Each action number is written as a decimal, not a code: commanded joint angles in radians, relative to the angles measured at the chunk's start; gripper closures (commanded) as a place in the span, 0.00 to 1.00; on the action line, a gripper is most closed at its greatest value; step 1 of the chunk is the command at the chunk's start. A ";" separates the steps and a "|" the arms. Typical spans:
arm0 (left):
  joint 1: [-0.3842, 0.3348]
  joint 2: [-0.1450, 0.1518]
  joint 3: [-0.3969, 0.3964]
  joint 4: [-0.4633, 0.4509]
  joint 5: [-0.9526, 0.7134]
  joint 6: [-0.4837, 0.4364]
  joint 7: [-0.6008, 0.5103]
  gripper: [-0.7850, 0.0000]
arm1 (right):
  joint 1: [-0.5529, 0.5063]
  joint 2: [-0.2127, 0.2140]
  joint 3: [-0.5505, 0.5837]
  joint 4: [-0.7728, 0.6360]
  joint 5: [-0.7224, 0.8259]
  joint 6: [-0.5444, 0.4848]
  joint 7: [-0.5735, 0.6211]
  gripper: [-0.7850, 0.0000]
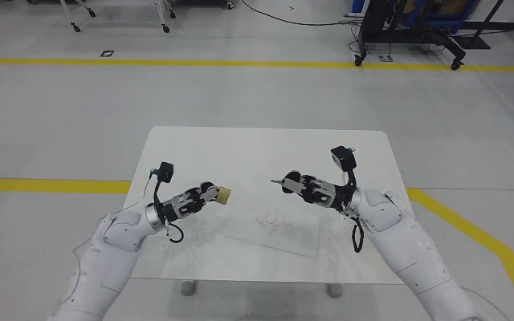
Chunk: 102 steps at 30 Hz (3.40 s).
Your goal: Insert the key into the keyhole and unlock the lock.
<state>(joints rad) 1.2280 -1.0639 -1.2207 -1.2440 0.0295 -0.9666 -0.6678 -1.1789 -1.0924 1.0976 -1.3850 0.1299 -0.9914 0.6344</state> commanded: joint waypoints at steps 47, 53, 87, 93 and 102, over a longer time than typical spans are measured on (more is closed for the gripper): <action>-0.423 -0.257 0.326 0.585 -1.200 0.557 -0.742 1.00 | 0.140 -0.173 -0.220 0.139 -0.750 -0.021 -0.758 1.00; -0.415 -0.262 0.307 0.574 -1.177 0.574 -0.759 1.00 | 0.132 -0.179 -0.200 0.149 -0.844 -0.021 -0.890 1.00; -0.280 -0.195 0.158 0.202 -0.627 0.381 -0.567 1.00 | 0.082 -0.140 -0.109 0.102 -0.807 -0.021 -1.058 1.00; -0.247 -0.162 0.169 0.118 -0.476 0.290 -0.476 1.00 | 0.098 -0.126 -0.114 0.124 -0.726 -0.021 -0.993 1.00; -0.221 -0.105 0.213 0.036 -0.400 0.214 -0.400 1.00 | 0.147 -0.115 -0.178 0.163 -0.554 -0.021 -0.742 1.00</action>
<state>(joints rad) 1.0059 -1.1756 -1.0143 -1.2020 -0.3592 -0.7525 -1.0679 -1.0368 -1.2084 0.9245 -1.2274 -0.4472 -1.0123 -0.1398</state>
